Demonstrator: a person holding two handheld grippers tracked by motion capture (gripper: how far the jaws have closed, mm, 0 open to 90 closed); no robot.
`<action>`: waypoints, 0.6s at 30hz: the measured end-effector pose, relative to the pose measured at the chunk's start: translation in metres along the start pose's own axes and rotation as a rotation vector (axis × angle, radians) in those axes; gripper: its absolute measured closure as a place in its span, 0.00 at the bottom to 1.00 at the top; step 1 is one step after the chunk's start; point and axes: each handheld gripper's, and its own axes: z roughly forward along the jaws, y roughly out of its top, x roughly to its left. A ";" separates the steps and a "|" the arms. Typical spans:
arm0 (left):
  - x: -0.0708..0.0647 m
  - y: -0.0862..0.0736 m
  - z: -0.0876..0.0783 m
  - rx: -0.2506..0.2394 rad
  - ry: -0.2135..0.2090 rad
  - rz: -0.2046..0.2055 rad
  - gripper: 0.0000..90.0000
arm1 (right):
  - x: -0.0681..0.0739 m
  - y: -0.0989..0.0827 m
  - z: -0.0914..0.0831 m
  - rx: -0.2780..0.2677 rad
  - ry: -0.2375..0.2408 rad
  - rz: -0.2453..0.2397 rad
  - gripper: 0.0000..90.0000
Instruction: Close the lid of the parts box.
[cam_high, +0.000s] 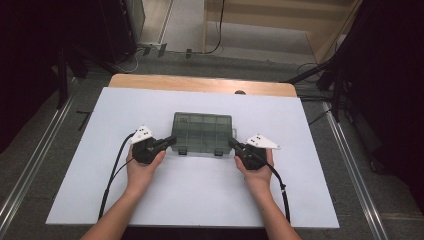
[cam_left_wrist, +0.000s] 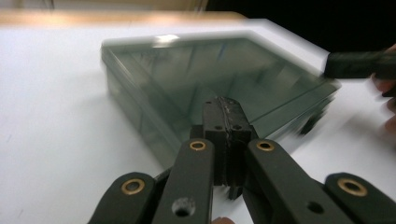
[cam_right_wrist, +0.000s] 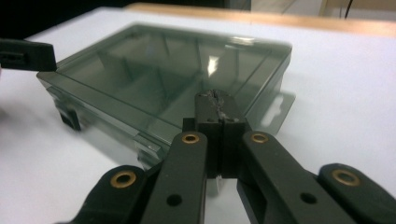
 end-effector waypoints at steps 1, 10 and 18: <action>-0.001 0.000 0.000 0.003 0.006 0.010 1.00 | 0.000 -0.002 0.000 -0.014 0.006 -0.003 1.00; -0.001 0.000 0.000 -0.002 -0.001 0.014 1.00 | 0.001 -0.002 0.000 -0.016 -0.004 -0.009 1.00; -0.007 0.003 -0.009 -0.035 -0.024 0.045 0.47 | 0.000 0.002 -0.011 -0.058 0.110 -0.022 0.16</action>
